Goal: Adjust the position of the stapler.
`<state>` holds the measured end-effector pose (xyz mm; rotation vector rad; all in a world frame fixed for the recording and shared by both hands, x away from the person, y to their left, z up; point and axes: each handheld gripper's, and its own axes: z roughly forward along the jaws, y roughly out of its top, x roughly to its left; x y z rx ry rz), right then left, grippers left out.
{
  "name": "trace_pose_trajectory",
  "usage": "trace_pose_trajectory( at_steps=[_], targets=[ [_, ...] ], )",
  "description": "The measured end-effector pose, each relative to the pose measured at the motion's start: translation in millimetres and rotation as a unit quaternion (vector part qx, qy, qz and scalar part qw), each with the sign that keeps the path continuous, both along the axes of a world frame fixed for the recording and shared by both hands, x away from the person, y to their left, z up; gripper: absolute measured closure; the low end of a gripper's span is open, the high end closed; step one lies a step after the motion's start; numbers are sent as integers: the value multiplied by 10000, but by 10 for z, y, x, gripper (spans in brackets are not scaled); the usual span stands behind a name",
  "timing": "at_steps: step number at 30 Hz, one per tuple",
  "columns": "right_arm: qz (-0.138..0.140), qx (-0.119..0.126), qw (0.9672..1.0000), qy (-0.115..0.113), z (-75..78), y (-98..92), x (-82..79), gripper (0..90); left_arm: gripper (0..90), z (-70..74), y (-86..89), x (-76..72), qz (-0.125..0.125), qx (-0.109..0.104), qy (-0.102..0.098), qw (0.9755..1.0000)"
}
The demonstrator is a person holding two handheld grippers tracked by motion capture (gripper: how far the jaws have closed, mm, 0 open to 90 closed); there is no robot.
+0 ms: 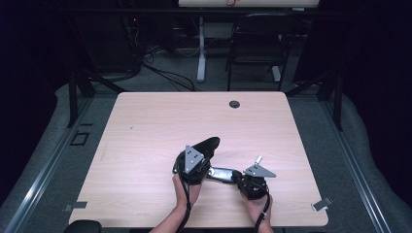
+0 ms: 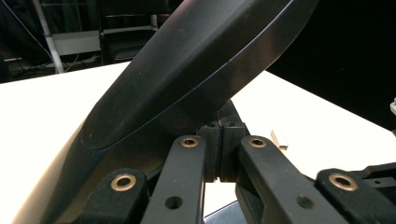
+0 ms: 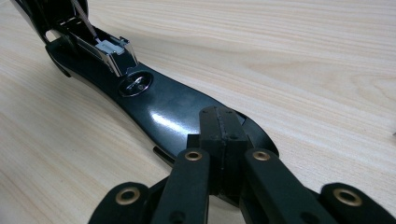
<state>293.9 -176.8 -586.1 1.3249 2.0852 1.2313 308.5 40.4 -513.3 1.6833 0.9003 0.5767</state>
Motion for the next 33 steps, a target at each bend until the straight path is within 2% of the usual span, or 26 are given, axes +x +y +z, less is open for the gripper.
trace_pose_trajectory(
  at_steps=[9, 14, 25, 33],
  targets=[
    [-8, 18, 10000, 26, 0, -6, 3, 900, 900, 25, 40, 1, -5, -40, 11, 10000],
    [-7, 18, 10000, 23, -1, -6, 3, 900, 900, 30, 63, -18, -1, 47, -100, 9999],
    [3, 17, 10000, 30, 0, -10, 5, 900, 900, 57, 85, -21, 78, 122, -134, 9998],
    [-3, 20, 10000, 12, -2, -6, 5, 900, 900, 74, 114, -19, 111, 61, -130, 9998]
  ],
)
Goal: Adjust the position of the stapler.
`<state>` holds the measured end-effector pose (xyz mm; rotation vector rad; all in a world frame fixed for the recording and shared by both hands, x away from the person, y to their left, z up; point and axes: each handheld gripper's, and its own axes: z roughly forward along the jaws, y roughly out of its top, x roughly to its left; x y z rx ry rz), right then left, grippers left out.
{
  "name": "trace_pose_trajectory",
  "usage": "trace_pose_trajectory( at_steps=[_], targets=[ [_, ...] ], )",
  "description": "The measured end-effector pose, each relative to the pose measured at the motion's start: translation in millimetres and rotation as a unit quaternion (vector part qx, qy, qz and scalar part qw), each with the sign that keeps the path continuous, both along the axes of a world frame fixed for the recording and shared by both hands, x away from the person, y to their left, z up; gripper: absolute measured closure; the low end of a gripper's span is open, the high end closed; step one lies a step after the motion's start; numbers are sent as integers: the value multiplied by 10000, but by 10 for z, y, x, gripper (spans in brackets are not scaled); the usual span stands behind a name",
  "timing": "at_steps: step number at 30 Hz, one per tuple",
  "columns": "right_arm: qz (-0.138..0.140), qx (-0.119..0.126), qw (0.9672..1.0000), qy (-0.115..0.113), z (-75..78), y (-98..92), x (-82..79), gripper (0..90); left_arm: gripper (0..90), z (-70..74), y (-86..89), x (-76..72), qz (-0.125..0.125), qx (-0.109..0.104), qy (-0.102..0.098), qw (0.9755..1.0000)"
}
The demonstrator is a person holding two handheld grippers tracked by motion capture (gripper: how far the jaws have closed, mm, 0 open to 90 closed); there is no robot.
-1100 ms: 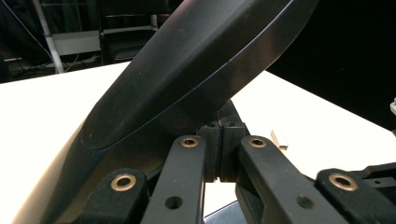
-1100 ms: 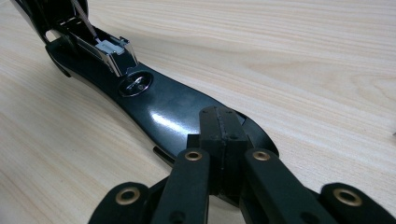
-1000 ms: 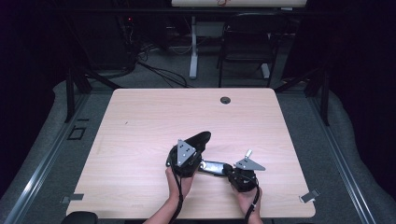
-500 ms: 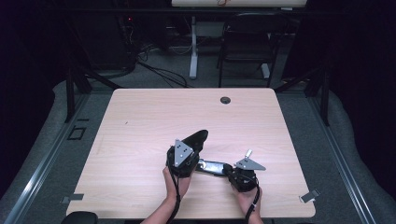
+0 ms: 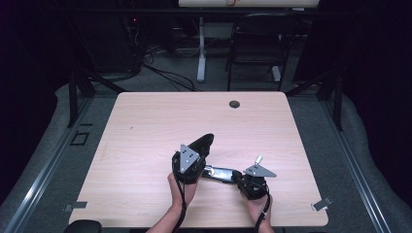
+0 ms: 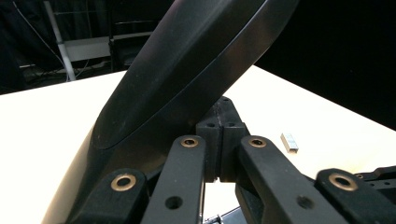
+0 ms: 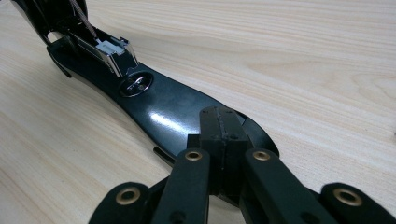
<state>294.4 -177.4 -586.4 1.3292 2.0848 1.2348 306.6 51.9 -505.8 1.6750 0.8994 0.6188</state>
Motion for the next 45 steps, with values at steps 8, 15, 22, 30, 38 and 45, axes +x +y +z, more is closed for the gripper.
trace_pose_trajectory(
  at_steps=[8, 15, 22, 30, 38, 45],
  targets=[
    [2, -7, 10000, -10, 0, 2, 0, 900, 900, 20, 51, 5, 48, -44, -56, 10000],
    [3, -17, 10000, -24, 0, 3, -1, 900, 900, 36, 88, 6, 88, -68, -81, 9999],
    [4, -29, 10000, -24, 0, 4, -1, 900, 900, 34, 113, 5, 99, -86, -91, 9999],
    [2, -46, 10000, -19, 2, 6, -4, 900, 900, 46, 148, 7, 146, -106, -126, 9998],
    [0, -33, 10000, -26, 0, 5, -2, 900, 900, 62, 195, 11, 211, -161, -159, 9995],
    [1, -32, 10000, -25, 0, 5, -2, 900, 900, 92, 297, 23, 311, -210, -215, 9991]
  ],
)
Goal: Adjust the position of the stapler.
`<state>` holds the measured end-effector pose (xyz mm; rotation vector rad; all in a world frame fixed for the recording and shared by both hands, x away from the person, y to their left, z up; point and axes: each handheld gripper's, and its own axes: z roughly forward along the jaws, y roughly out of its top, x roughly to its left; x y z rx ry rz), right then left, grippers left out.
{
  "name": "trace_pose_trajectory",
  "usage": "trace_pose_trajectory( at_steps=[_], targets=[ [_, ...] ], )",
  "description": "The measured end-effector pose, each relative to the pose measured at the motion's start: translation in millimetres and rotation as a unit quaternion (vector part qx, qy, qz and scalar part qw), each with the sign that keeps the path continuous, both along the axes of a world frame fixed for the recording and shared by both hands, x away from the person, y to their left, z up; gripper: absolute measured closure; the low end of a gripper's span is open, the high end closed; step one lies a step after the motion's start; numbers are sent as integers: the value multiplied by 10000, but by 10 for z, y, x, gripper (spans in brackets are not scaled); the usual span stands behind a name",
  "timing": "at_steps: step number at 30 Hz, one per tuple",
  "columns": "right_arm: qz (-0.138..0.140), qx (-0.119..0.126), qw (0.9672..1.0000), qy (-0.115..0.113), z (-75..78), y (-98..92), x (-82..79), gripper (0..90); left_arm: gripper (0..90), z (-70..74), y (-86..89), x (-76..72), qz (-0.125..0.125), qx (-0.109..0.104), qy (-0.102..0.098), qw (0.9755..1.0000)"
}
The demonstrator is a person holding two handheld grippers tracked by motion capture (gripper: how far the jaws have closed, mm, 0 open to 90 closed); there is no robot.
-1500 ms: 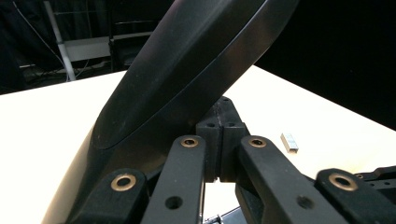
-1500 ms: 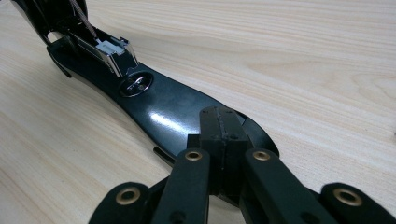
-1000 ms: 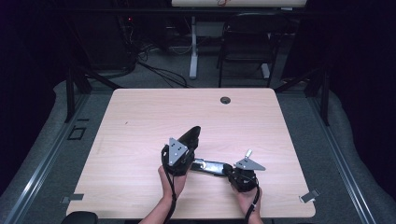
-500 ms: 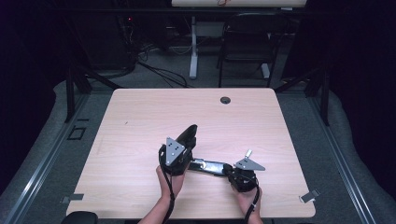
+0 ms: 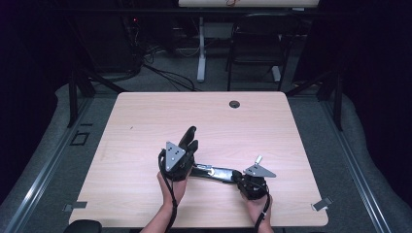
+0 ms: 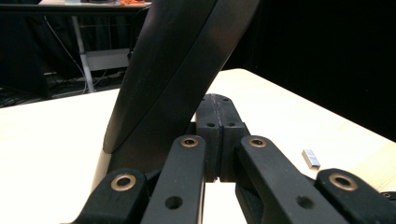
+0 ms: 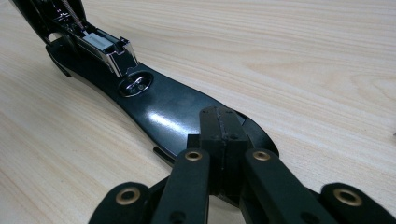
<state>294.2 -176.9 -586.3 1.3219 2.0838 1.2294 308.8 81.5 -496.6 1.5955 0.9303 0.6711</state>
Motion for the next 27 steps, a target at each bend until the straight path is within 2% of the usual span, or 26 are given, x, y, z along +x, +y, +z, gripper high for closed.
trace_pose_trajectory(
  at_steps=[4, 12, 27],
  targets=[
    [1, 1, 10000, 2, 0, 0, 0, 900, 900, -9, 11, -6, 24, 76, -20, 10000],
    [-1, 0, 10000, 0, 0, 0, 0, 900, 900, -7, 59, -1, 102, 3, -16, 9999],
    [-6, -27, 10000, -1, 2, 5, -4, 900, 900, 7, 130, 8, 202, 15, -47, 9998]
  ],
)
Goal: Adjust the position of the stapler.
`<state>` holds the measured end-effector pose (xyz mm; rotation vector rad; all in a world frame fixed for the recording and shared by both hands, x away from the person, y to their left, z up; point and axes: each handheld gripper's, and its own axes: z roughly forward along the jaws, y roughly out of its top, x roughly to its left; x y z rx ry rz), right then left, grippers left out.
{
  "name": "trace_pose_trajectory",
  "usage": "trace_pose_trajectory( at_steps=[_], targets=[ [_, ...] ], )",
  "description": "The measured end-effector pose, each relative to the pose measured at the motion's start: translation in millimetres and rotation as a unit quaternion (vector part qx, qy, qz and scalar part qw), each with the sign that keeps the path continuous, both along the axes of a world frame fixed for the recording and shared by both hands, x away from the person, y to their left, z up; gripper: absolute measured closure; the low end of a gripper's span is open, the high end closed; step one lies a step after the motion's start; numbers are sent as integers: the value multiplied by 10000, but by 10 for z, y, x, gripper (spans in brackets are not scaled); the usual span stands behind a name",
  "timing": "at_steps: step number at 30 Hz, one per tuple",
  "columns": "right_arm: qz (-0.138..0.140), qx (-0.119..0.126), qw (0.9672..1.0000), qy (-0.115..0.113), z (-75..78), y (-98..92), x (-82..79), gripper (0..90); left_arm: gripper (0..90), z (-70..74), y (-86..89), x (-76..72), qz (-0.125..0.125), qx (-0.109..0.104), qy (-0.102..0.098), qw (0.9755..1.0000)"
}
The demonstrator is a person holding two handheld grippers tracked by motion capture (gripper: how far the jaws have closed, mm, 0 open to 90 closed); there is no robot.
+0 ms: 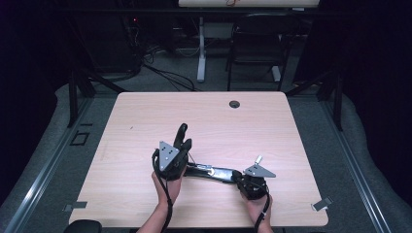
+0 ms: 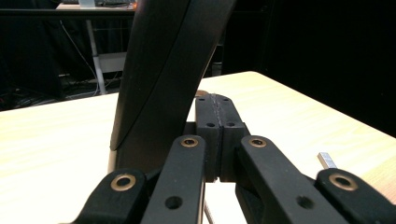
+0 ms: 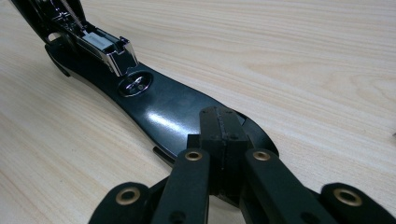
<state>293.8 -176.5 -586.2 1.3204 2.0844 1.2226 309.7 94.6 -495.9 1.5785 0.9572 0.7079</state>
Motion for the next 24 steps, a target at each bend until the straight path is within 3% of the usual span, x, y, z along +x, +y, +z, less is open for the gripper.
trace_pose_trajectory(
  at_steps=[24],
  targets=[
    [-1, 15, 10000, 1, -1, -3, 3, 900, 900, -14, 163, 19, 256, -58, 9, 9997]
  ],
)
